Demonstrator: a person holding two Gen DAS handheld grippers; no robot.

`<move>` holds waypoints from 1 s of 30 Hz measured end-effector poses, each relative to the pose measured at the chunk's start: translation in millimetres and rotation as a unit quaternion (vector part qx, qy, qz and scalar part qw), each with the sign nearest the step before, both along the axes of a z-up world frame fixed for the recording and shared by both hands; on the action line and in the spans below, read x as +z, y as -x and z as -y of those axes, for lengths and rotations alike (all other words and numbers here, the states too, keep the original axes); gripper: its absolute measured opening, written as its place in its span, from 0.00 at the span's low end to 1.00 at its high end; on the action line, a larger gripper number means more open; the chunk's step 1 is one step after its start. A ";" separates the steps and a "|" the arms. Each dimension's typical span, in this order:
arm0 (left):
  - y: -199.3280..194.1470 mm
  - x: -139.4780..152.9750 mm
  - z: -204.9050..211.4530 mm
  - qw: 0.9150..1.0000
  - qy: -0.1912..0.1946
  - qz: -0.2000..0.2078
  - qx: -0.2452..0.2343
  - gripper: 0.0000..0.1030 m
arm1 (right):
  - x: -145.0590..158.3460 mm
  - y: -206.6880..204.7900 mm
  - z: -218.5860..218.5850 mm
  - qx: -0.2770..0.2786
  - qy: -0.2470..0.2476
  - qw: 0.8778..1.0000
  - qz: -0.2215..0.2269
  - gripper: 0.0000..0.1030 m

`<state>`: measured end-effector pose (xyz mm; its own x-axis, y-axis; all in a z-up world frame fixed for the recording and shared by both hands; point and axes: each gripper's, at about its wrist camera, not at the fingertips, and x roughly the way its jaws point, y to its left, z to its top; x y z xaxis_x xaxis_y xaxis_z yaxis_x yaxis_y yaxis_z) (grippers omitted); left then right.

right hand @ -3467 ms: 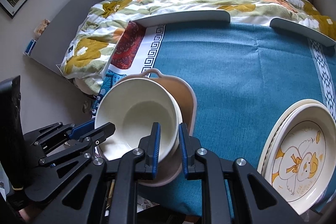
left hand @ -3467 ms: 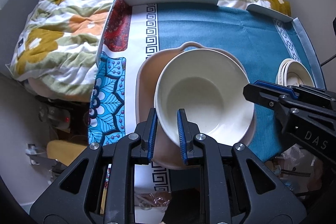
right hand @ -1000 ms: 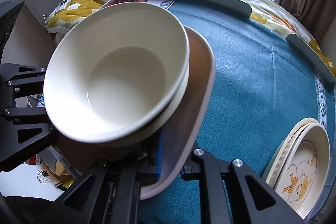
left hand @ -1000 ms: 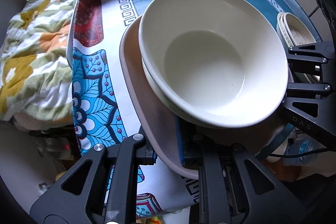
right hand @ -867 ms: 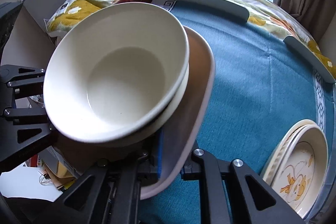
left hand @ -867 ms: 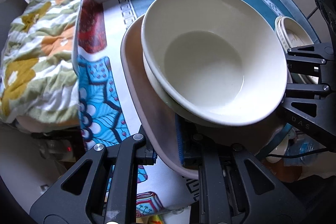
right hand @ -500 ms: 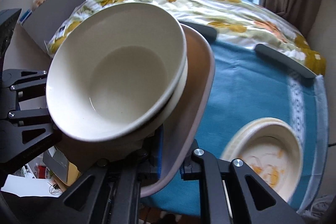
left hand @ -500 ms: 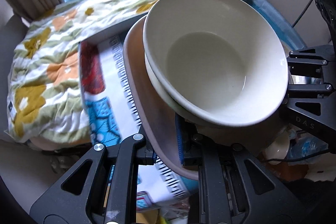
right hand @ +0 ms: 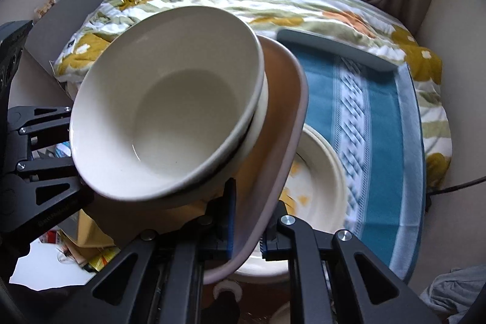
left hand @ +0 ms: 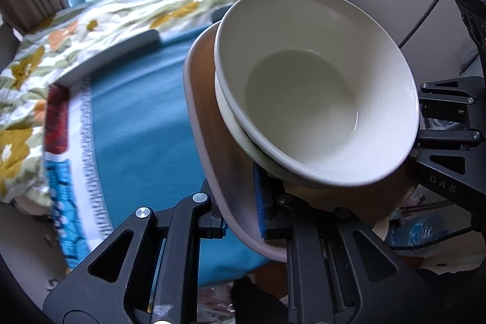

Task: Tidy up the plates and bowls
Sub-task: 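Carry the nested bowls with the left gripper onto the plate stack, release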

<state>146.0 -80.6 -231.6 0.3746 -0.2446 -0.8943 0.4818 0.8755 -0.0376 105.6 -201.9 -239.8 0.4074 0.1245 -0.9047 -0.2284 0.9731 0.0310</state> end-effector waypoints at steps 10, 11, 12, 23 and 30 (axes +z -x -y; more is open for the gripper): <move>10.9 -41.3 58.9 1.000 -0.019 -0.018 0.017 0.11 | -41.6 8.0 50.5 0.001 -0.015 1.000 -0.024 0.11; 11.7 -43.6 60.9 0.999 -0.019 -0.019 0.020 0.11 | -44.7 8.1 52.7 0.002 -0.017 1.000 -0.027 0.11; 12.2 -45.6 62.7 0.999 -0.020 -0.019 0.021 0.11 | -47.2 8.4 54.1 0.003 -0.018 0.999 -0.027 0.11; 11.0 -59.1 62.0 0.999 -0.024 -0.024 0.035 0.11 | -57.4 5.4 57.0 0.008 -0.021 0.999 -0.027 0.11; 12.2 -58.6 65.3 0.998 -0.049 0.005 0.035 0.11 | -59.2 6.1 51.7 0.003 -0.006 1.000 -0.026 0.11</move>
<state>133.8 -145.9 -290.1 0.3971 -0.1297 -0.9086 0.4198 0.9060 0.0541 99.5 -253.5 -299.1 0.3586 0.1379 -0.9233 -0.2325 0.9711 0.0547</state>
